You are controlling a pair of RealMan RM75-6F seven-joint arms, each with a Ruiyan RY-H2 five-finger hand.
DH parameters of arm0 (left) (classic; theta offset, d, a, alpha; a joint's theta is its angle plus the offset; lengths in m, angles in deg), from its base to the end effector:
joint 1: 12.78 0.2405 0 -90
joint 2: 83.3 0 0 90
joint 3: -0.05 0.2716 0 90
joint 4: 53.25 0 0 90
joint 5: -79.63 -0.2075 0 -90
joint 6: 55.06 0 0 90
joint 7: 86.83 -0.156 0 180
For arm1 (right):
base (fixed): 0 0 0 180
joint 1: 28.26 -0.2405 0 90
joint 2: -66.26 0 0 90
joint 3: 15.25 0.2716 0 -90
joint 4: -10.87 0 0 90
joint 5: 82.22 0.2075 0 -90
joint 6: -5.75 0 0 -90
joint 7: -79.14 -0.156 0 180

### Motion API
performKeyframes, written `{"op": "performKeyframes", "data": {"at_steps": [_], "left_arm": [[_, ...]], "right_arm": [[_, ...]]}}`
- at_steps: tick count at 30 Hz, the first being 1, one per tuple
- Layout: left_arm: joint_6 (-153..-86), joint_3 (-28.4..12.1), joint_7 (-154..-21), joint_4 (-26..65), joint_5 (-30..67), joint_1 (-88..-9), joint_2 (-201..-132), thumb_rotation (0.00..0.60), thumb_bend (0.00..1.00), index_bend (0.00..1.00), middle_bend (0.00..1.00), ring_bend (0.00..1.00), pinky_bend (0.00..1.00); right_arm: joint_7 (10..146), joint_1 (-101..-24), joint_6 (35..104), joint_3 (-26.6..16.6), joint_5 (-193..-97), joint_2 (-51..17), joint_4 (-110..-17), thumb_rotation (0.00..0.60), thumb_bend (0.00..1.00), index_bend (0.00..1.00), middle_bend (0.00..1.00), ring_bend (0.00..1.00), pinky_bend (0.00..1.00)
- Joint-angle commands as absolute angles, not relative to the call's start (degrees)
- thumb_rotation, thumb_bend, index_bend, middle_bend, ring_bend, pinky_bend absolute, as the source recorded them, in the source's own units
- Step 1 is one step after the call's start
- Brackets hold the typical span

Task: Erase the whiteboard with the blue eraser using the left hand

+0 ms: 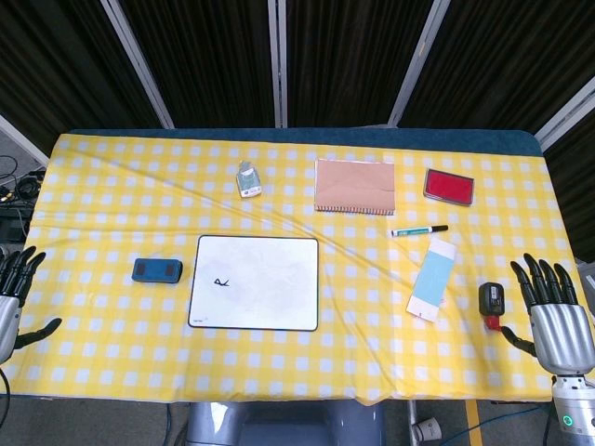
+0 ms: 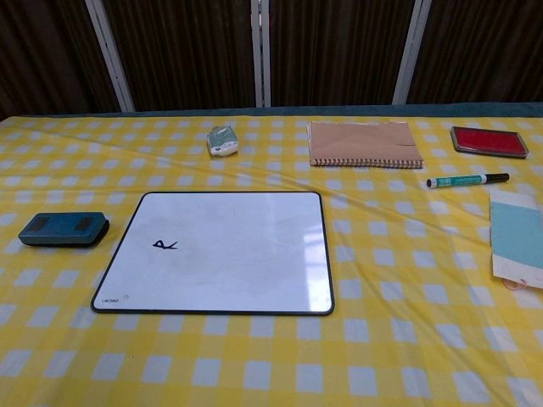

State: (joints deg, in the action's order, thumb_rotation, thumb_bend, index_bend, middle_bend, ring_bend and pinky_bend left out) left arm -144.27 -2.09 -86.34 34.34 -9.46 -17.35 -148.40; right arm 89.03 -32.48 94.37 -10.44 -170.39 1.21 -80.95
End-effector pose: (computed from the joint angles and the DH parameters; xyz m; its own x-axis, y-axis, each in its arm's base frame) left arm -0.3281 0.1904 0.1751 0.4476 -0.0595 0.8923 0.8911 -0.0539 -0.4506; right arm -0.3144 -0.1967 0.1753 0.5382 0.0938 0.8376 -0.8399 -0.0229 0.5422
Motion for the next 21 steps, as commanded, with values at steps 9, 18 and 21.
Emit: {"op": "performKeyframes", "data": {"at_steps": [9, 18, 21], "left_arm": [[-140.35, -2.46, -85.15, 32.72, -9.42, -19.87, -149.38, 0.6, 0.0, 0.0, 0.0, 0.0, 0.0], [-122.75, -5.59, -87.09, 28.41, -5.69, -31.73, -155.04, 0.6, 0.0, 0.0, 0.0, 0.0, 0.0], [-116.79, -5.98, -88.98, 25.88, -3.92, -35.41, -157.53, 0.6, 0.0, 0.0, 0.0, 0.0, 0.0]], "right_arm": [[88.74, -32.84, 94.09, -10.29, -170.53, 1.3, -81.36, 0.6, 0.0, 0.0, 0.0, 0.0, 0.0], [90.42, -33.57, 92.85, -9.7, -169.27, 1.06, -82.03, 0.6, 0.0, 0.0, 0.0, 0.0, 0.0], [91.32, -34.08, 91.55, -9.6, -168.28, 0.6, -81.6, 0.6, 0.0, 0.0, 0.0, 0.0, 0.0]]}}
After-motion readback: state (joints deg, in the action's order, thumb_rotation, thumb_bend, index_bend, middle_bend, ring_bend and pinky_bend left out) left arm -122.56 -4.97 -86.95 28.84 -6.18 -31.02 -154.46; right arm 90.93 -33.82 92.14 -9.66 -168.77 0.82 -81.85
